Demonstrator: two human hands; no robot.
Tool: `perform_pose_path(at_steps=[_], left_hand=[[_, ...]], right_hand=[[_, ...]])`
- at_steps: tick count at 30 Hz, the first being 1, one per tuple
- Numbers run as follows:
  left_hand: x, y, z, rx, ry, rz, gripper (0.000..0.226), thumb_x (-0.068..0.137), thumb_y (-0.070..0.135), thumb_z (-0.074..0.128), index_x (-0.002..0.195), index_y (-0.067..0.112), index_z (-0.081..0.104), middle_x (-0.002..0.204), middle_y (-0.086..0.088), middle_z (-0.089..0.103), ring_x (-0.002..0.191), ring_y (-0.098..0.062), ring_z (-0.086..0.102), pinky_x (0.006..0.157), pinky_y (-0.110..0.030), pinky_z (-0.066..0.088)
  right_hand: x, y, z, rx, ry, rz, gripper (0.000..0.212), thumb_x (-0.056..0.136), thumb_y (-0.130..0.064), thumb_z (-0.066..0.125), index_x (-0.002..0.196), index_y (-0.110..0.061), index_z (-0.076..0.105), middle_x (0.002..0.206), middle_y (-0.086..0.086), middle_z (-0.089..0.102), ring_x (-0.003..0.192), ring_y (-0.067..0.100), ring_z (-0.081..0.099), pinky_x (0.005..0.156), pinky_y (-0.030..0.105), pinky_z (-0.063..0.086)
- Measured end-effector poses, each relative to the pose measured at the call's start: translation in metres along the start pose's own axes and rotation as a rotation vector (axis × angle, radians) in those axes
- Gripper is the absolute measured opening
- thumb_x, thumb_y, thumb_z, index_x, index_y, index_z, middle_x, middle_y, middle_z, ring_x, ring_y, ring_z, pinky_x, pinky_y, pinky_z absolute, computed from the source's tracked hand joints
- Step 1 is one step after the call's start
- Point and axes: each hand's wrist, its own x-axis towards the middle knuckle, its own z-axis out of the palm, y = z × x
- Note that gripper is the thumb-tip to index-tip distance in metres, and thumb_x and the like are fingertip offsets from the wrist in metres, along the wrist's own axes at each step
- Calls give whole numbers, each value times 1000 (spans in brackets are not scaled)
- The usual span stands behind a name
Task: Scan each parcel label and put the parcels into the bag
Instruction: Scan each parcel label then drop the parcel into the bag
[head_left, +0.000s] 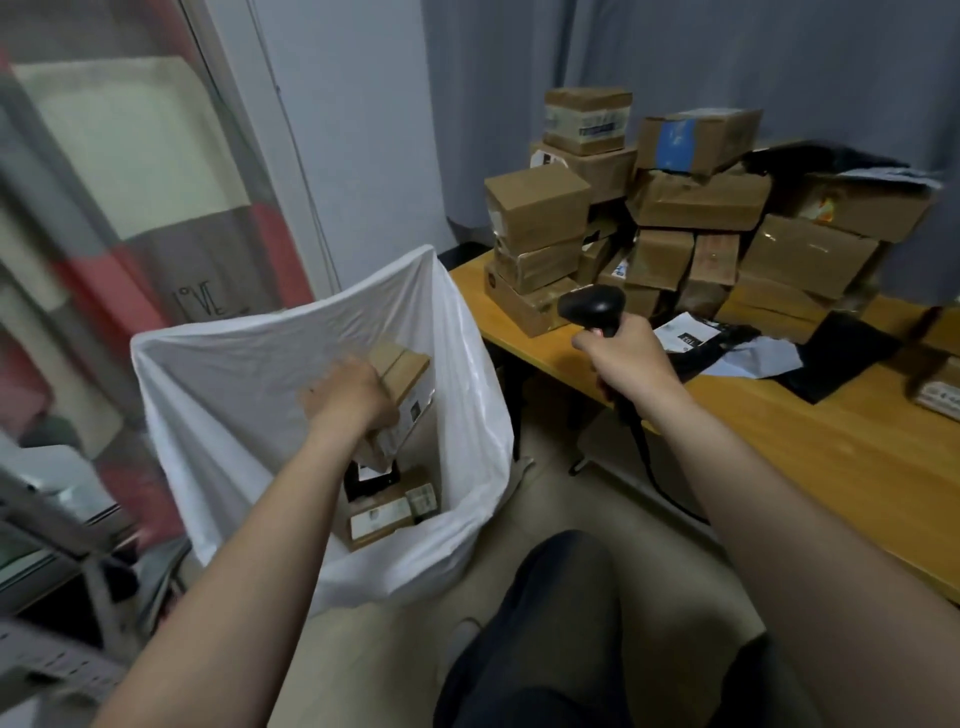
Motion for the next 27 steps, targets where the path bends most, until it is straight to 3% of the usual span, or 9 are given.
perform_pose_path(at_steps=[2,4,6,14,18,21,27], left_hand=[[3,-2,11,17,2,-31,100,80,25,82,156,7,20,151,-22,37,138,-45,40,110,-56,40],[5,-1,20,35,-29,-30,101,81,31,84,156,14,18,160,-22,24,146,-47,27,112,-62,33],[5,5,26,58,-62,-2,93,83,41,81,153,16,25,160,-20,24,147,-48,22,113,-65,31],[8,56,29,163,-71,175,87,83,40,81,151,16,32,156,-18,29,144,-44,28,111,-61,38],[3,99,29,184,13,346,64,89,36,73,142,17,42,143,-15,41,135,-42,37,103,-55,46],[-5,141,33,130,64,480,50,92,37,69,133,16,49,135,-13,48,131,-42,40,101,-54,46],[-15,223,58,-6,-42,714,51,92,39,68,138,23,53,139,-6,56,130,-36,47,102,-47,48]], right_hand=[[-1,-1,2,4,-7,1,14,92,-29,65,97,-17,60,73,8,60,63,30,62,65,43,51],[-3,-2,3,6,-7,7,16,95,-28,65,103,-15,61,75,10,61,64,29,64,65,41,52],[-5,-2,3,11,-4,15,14,96,-27,65,101,-14,60,73,9,60,62,28,62,63,38,50],[-5,5,-21,10,66,45,16,90,-29,65,92,-14,62,73,8,60,65,30,61,62,40,50],[-7,13,-49,1,135,35,12,90,-29,65,88,-17,64,73,7,66,71,33,68,70,49,58],[-9,21,-74,12,201,50,11,93,-26,65,86,-19,61,69,5,62,61,26,63,63,42,53],[-13,45,-119,34,322,100,15,92,-26,65,81,-19,60,65,3,59,60,26,59,62,39,49]])
